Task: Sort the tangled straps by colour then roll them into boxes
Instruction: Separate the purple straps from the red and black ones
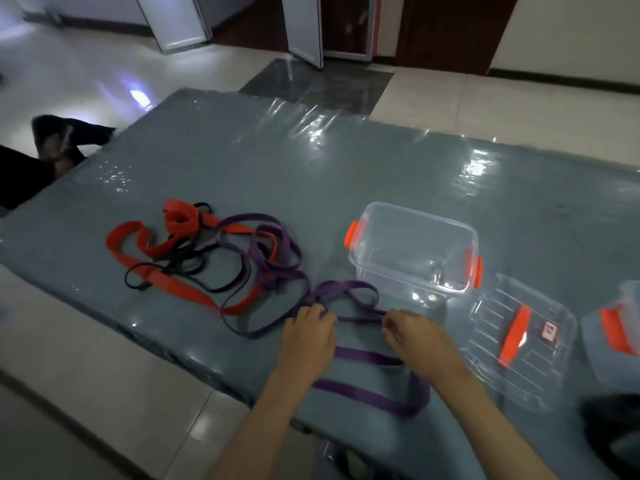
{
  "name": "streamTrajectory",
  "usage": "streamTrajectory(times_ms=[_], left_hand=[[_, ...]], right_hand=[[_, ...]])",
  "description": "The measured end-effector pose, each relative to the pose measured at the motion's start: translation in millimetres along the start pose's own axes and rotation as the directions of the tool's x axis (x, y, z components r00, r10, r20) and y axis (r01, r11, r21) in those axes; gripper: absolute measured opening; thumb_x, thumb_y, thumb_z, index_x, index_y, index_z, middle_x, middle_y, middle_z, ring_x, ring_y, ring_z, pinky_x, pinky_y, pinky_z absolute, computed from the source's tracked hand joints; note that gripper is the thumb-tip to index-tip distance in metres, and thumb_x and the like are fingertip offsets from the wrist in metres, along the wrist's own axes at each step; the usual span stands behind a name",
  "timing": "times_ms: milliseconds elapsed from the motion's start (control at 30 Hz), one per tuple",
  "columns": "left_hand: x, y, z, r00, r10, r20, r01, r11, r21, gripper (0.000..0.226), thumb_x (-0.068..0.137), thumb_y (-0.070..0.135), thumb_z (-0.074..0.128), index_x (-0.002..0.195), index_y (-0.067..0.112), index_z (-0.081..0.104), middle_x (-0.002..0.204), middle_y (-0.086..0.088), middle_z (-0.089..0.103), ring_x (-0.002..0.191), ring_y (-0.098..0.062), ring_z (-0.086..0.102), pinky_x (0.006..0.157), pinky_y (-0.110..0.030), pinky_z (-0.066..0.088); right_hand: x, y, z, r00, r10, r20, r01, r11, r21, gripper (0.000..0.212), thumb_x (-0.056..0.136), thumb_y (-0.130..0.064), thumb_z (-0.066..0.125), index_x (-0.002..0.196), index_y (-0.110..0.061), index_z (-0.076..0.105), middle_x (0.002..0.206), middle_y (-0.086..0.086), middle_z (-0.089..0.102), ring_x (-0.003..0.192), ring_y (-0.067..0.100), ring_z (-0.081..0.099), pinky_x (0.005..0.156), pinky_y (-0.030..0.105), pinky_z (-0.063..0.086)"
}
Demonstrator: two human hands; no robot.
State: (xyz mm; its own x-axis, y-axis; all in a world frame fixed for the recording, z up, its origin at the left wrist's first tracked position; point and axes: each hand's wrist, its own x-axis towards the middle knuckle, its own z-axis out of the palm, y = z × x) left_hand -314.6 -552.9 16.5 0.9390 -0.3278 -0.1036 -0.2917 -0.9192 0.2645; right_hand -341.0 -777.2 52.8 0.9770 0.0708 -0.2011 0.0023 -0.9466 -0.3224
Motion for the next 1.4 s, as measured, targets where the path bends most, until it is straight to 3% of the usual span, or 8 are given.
streamTrajectory(times_ms=[533,733,833,1000,1067,1167,1300,1400], left_hand=[[6.6,-134.3,-36.8,0.985,-0.171,-0.031,0.17,0.985,-0.026,0.027,0.1,0.031,0.056,0.125,0.024,0.063,0.131,0.004,0.055,0.123,-0.022,0.054,0.095,-0.041,0.045],[33.3,-227.4,-34.3,0.95,-0.098,0.297,0.075,0.993,0.088,0.057,0.099,0.042,0.053,0.153,0.036,0.034,0.154,0.003,0.033,0.141,-0.023,0.035,0.108,-0.046,0.038],[49.5,-279.7,-30.3,0.911,-0.053,0.41,0.054,0.998,0.007,0.061,0.098,0.04,0.057,0.154,0.044,0.033,0.158,0.002,0.031,0.144,-0.025,0.033,0.112,-0.047,0.036],[69.6,-329.0,-29.9,0.83,0.107,0.547,-0.061,0.993,-0.101,0.08,0.093,0.006,0.055,0.152,0.056,0.034,0.161,0.004,0.032,0.146,-0.025,0.036,0.114,-0.045,0.04],[71.8,-334.4,-32.8,0.818,0.151,0.555,-0.14,0.988,-0.063,0.08,0.091,0.004,0.055,0.151,0.053,0.035,0.154,0.005,0.039,0.142,-0.023,0.04,0.109,-0.041,0.04],[77.9,-338.3,-32.3,0.859,0.235,0.455,-0.234,0.97,-0.06,0.048,0.088,0.017,0.067,0.13,0.035,0.051,0.128,0.004,0.058,0.122,-0.023,0.058,0.091,-0.037,0.045],[94.8,-347.6,-36.4,0.87,0.267,0.414,-0.203,0.96,-0.192,0.032,0.085,0.031,0.077,0.104,0.025,0.052,0.109,0.004,0.061,0.103,-0.023,0.063,0.08,-0.036,0.045],[105.0,-353.3,-44.3,0.915,0.235,0.328,-0.123,0.937,-0.327,0.032,0.086,0.032,0.078,0.097,0.027,0.048,0.102,0.01,0.056,0.093,-0.017,0.06,0.073,-0.035,0.041]], right_hand=[[73.2,-116.4,50.5,0.992,-0.128,0.009,0.127,0.99,0.067,0.018,0.099,-0.04,0.054,0.109,-0.027,0.061,0.106,-0.005,0.069,0.094,0.025,0.068,0.075,0.038,0.052],[140.5,-146.7,68.4,0.995,0.089,0.039,-0.092,0.992,0.092,0.016,0.097,-0.037,0.059,0.105,-0.024,0.065,0.107,0.002,0.074,0.102,0.03,0.069,0.08,0.039,0.052],[163.4,-167.5,72.7,0.971,0.226,0.072,-0.233,0.967,0.102,0.018,0.097,-0.035,0.061,0.109,-0.023,0.067,0.109,0.004,0.074,0.104,0.031,0.069,0.084,0.039,0.053],[180.1,-210.2,91.1,0.939,0.305,0.158,-0.333,0.922,0.199,0.016,0.092,-0.028,0.064,0.107,-0.025,0.068,0.1,-0.006,0.073,0.096,0.022,0.07,0.086,0.04,0.057],[180.9,-221.6,99.1,0.933,0.319,0.166,-0.354,0.898,0.261,0.015,0.092,-0.024,0.068,0.106,-0.023,0.069,0.092,-0.011,0.069,0.092,0.018,0.069,0.087,0.036,0.055],[176.1,-221.5,109.7,0.912,0.372,0.172,-0.409,0.854,0.321,0.013,0.09,-0.019,0.071,0.103,-0.022,0.071,0.09,-0.009,0.071,0.091,0.016,0.071,0.09,0.036,0.056],[165.5,-212.2,130.3,0.885,0.433,0.174,-0.466,0.808,0.361,0.016,0.088,-0.022,0.072,0.097,-0.035,0.068,0.091,-0.012,0.073,0.09,0.014,0.071,0.091,0.041,0.057],[161.7,-213.2,140.5,0.883,0.443,0.154,-0.468,0.813,0.348,0.023,0.09,-0.029,0.072,0.112,-0.031,0.069,0.103,-0.007,0.069,0.098,0.018,0.068,0.093,0.042,0.055]])
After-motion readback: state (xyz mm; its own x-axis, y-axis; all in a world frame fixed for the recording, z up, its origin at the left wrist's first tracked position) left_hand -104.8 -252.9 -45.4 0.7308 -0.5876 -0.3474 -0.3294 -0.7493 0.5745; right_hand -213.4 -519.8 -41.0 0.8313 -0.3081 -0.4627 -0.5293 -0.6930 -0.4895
